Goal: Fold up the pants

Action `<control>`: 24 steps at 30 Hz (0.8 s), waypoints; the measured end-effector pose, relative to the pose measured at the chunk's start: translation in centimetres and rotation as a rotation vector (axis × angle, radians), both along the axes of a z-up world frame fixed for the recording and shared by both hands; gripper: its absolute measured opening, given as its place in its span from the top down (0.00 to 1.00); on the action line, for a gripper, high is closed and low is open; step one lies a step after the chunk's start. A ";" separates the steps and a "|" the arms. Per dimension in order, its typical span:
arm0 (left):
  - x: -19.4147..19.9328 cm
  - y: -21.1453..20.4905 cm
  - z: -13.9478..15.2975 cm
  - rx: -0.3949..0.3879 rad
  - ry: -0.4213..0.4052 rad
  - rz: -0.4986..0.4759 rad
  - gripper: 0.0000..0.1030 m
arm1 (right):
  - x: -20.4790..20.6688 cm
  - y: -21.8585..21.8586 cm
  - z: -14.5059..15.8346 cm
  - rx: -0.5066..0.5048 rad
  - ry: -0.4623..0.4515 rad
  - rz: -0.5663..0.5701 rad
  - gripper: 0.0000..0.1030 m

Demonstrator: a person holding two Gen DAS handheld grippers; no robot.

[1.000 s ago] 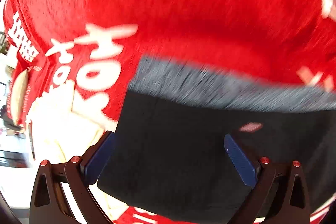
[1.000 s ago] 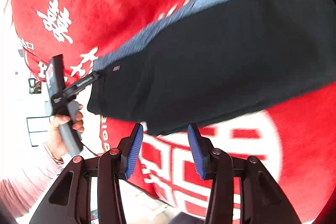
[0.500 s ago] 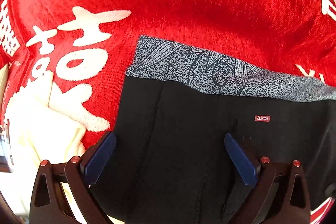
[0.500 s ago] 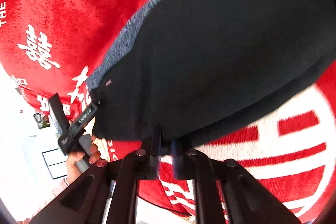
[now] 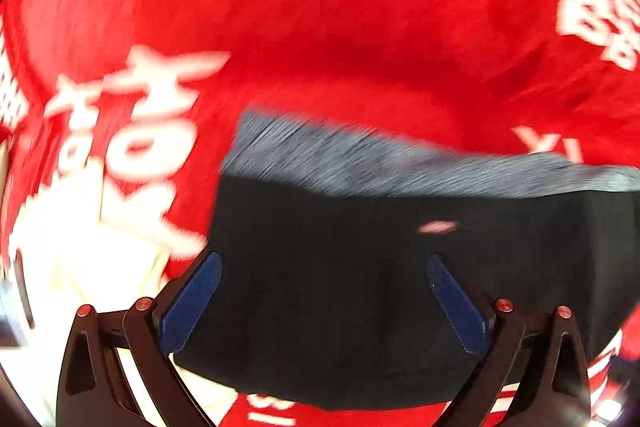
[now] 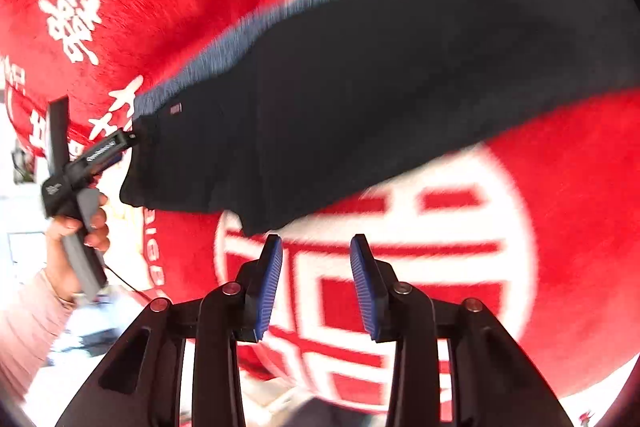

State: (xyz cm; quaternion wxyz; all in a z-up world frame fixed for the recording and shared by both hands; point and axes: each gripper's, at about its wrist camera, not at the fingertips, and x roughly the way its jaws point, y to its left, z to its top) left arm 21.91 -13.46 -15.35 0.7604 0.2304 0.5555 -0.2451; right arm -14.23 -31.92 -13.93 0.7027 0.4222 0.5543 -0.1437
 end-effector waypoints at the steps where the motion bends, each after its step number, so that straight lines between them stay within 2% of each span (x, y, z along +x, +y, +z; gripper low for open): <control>1: -0.2 -1.1 0.1 -0.005 -0.008 -0.023 0.00 | 0.1 -0.8 0.9 -0.058 -0.005 0.010 0.61; 3: -0.3 -3.7 -0.8 0.010 -0.026 -0.040 0.00 | 0.9 -2.6 1.8 -0.141 -0.007 0.021 0.61; 6: 0.8 -6.2 -4.2 0.130 -0.070 0.001 0.00 | 3.2 -5.3 1.8 -0.200 -0.004 0.028 0.61; 7: 1.3 -6.3 -5.0 0.131 -0.072 0.015 0.00 | 4.4 -6.1 1.8 -0.203 -0.010 0.034 0.61; 8: 1.6 -6.2 -5.0 0.099 -0.081 0.031 0.00 | 5.6 -6.8 1.6 -0.210 -0.014 0.047 0.61; 11: 2.1 -6.1 -4.9 0.094 -0.088 0.039 0.00 | 9.2 -7.8 1.1 -0.238 -0.030 0.092 0.61; 14: 2.6 -5.8 -4.9 0.103 -0.112 0.051 0.00 | 13.1 -8.0 -0.7 -0.228 -0.044 0.148 0.62; 16: 3.7 -5.3 -5.5 0.108 -0.109 0.086 0.00 | 15.4 -7.6 -2.9 -0.189 -0.029 0.175 0.68; 18: 4.1 -5.3 -5.9 0.108 -0.118 0.096 0.00 | 16.5 -7.5 -4.8 -0.209 0.000 0.176 0.76; 19: 4.2 -5.3 -6.0 0.114 -0.128 0.085 0.00 | 17.0 -7.8 -4.9 -0.280 -0.023 0.175 0.83; 20: 4.0 -5.4 -6.0 0.119 -0.140 0.070 0.00 | 17.4 -8.1 -5.3 -0.315 -0.010 0.182 0.88; 21: 3.8 -5.4 -6.0 0.119 -0.142 0.063 0.00 | 17.5 -8.8 -5.5 -0.341 0.002 0.158 0.90; 23: 4.1 -5.3 -5.7 0.115 -0.122 0.077 0.00 | 17.1 -10.0 -5.4 -0.298 0.003 0.109 0.89; 24: 4.2 -5.3 -5.4 0.118 -0.118 0.087 0.00 | 16.2 -10.6 -4.7 -0.297 0.018 0.078 0.84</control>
